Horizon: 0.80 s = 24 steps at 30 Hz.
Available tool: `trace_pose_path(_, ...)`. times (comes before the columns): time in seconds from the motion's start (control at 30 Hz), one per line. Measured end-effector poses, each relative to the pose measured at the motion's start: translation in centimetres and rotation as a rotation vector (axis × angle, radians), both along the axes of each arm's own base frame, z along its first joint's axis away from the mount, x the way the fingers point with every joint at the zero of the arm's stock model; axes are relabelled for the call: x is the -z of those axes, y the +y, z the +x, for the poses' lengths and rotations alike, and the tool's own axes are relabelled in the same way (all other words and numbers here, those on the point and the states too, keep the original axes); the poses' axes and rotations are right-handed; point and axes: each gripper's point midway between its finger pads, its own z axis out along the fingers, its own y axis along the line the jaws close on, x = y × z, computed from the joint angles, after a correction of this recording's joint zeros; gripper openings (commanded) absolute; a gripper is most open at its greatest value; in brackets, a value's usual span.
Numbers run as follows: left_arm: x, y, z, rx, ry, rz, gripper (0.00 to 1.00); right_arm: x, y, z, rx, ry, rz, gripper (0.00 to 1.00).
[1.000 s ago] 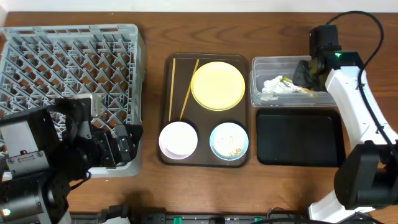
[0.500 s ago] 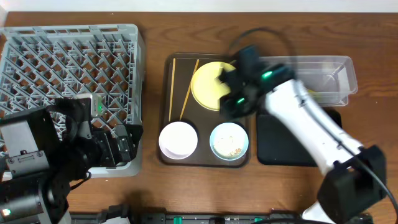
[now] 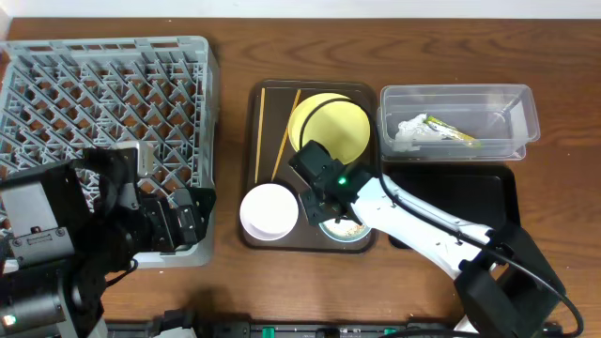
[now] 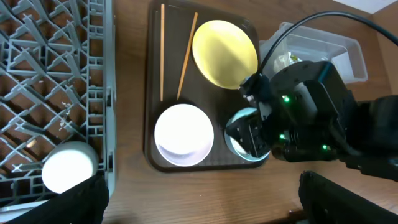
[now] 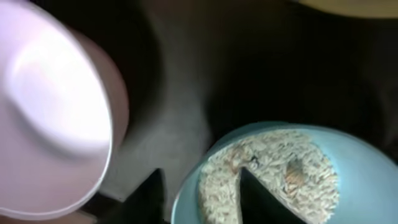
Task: Sort waste into correct bins and load items into the dishwasher
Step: 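Move the right gripper to the light-blue bowl and grasp its rim, then tip the light-blue bowl over the black tray to dump the rice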
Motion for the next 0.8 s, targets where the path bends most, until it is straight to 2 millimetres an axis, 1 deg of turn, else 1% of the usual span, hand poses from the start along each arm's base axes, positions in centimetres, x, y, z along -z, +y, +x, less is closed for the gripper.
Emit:
trace_pose_path(0.13,0.0,0.0,0.0,0.0,0.0,0.0,0.98,0.3,0.1,0.0,0.047,-0.001,0.008,0.28)
trace_pose_path(0.27,0.0,0.0,0.0,0.0,0.0,0.0,0.98,1.7,-0.1,-0.6,0.082,0.029,-0.014,0.27)
trace_pose_path(0.37,0.0,0.0,0.0,0.0,0.001,0.0,0.98,2.8,-0.1,-1.0,0.099,0.057,-0.029,0.07)
trace_pose_path(0.43,0.0,0.0,0.0,0.0,0.0,0.0,0.98,3.1,-0.2,-1.2,0.103,0.072,-0.033,0.01)
trace_pose_path(0.7,0.0,0.0,0.0,0.0,0.0,0.0,0.98,2.7,-0.8,-0.9,0.125,0.06,-0.048,0.01)
trace_pose_path(0.8,0.0,0.0,0.0,0.0,0.0,0.0,0.98,2.1,-1.2,-0.6,0.108,0.058,-0.041,0.01)
